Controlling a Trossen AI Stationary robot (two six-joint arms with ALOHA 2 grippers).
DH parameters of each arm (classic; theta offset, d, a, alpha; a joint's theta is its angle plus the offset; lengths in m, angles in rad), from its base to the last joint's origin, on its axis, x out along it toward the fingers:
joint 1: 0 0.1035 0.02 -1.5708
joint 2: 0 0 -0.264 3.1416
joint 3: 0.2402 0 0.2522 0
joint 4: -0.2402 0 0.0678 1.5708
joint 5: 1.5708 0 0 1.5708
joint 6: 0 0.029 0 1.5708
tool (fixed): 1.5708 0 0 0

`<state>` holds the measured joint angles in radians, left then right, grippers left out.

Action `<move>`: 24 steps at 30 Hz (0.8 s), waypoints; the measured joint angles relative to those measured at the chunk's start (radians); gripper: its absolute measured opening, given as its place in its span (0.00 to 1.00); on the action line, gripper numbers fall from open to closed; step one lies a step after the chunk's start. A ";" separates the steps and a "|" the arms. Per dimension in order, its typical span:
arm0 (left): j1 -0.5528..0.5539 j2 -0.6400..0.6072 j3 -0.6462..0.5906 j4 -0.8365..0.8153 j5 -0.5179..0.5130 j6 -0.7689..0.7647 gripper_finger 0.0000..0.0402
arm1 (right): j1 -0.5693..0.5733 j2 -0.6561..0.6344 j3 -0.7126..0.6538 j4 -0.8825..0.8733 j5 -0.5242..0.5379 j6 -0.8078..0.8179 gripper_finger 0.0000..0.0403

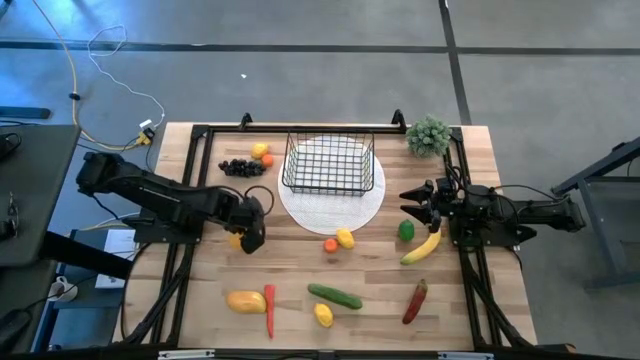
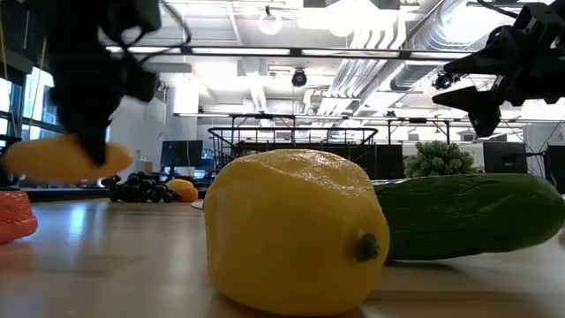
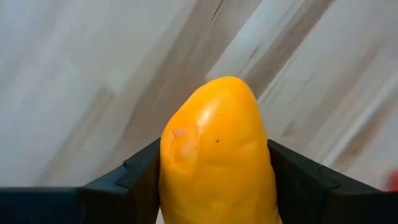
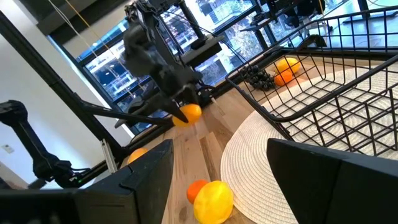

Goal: Build produce basket
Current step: Put the top yellow mango into the wire basket

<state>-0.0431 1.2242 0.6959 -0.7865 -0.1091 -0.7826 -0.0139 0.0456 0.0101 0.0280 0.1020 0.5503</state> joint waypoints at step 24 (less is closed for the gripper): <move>0.330 -0.059 0.295 0.485 -0.277 0.479 0.57 | 0.000 0.000 0.000 0.000 0.000 0.000 0.60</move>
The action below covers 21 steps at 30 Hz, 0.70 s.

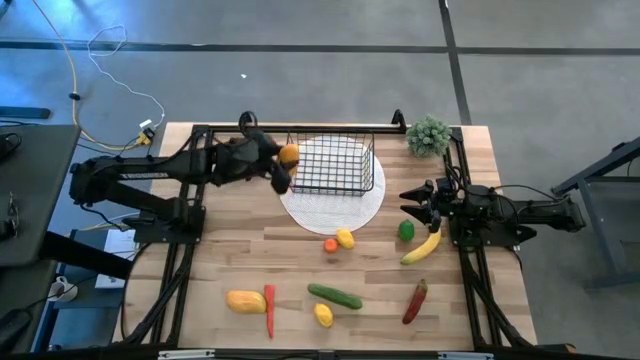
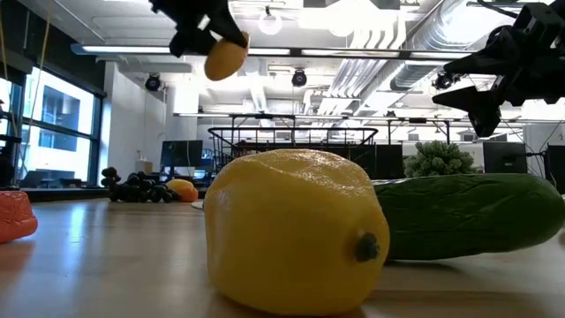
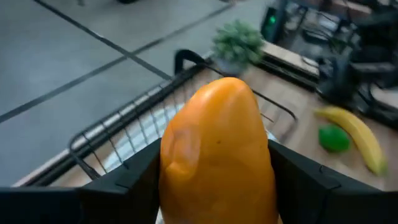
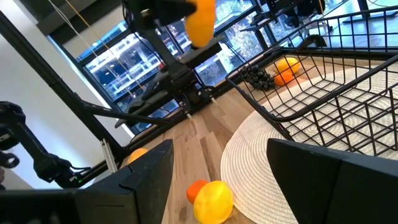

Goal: Build produce basket
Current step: Put the top yellow mango into the wire basket

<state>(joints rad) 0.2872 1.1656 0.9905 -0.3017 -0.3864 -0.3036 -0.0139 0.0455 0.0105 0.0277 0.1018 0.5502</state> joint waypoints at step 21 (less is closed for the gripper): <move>0.159 0.359 0.000 0.246 -0.018 -0.201 0.57 | 0.000 0.000 0.000 0.003 0.019 0.000 0.60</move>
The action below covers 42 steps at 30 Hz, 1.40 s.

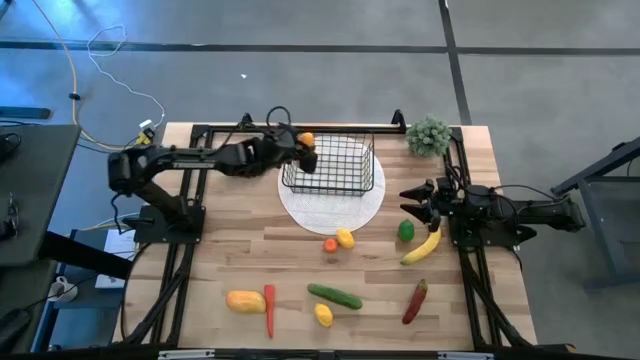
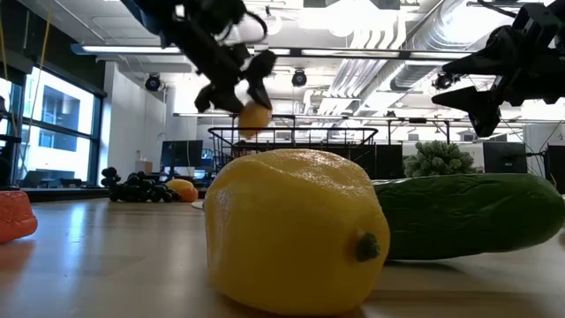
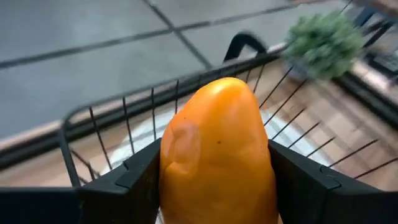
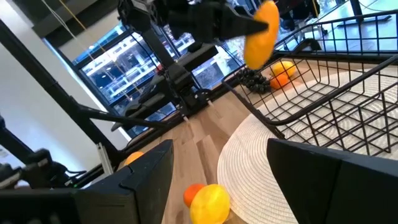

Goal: Build produce basket
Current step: Put the top yellow mango into the wire basket, then put the green lime into the wire basket

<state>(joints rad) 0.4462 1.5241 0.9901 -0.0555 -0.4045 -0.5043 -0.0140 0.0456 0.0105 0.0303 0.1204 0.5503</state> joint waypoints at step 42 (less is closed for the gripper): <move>0.059 0.111 0.000 0.003 0.215 -0.102 0.75 | 0.000 0.000 0.000 0.001 0.000 0.082 0.60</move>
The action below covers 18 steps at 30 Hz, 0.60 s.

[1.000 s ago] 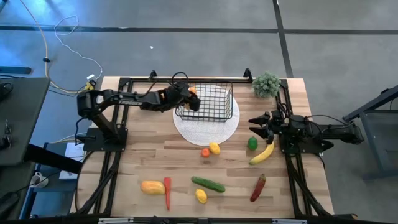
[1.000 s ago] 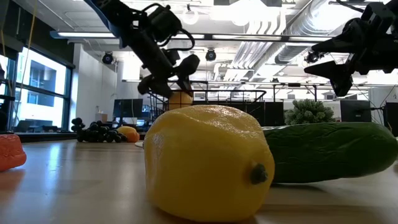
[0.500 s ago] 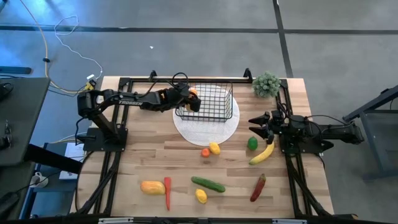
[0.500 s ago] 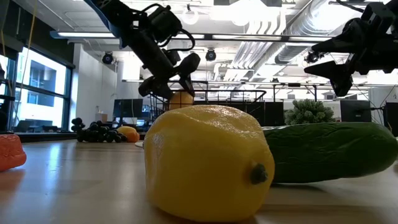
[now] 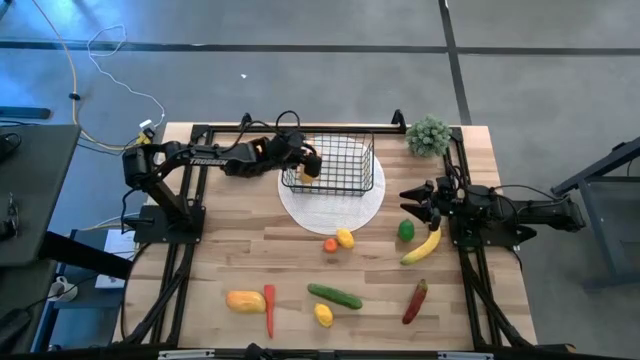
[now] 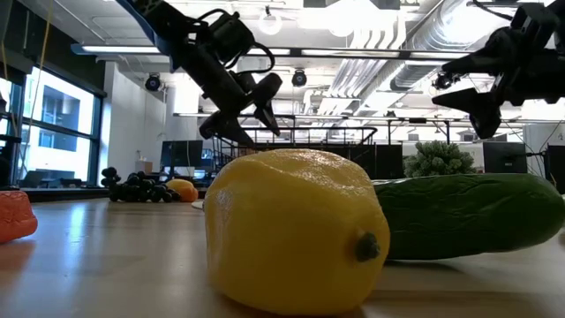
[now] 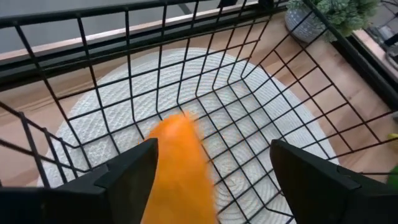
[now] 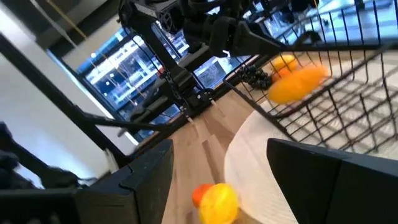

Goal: Build produce basket
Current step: Put the green lime into the wire basket

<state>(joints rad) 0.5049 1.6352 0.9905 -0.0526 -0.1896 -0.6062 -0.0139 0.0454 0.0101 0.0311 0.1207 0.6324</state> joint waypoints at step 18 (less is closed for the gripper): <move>0.012 -0.076 -0.002 0.017 0.197 0.013 0.77 | 0.000 0.000 0.000 0.111 0.037 0.283 0.60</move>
<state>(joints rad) 0.5171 1.5590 0.9886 -0.0353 0.0075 -0.5931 -0.0139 0.0456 0.0102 0.1421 0.1573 0.9158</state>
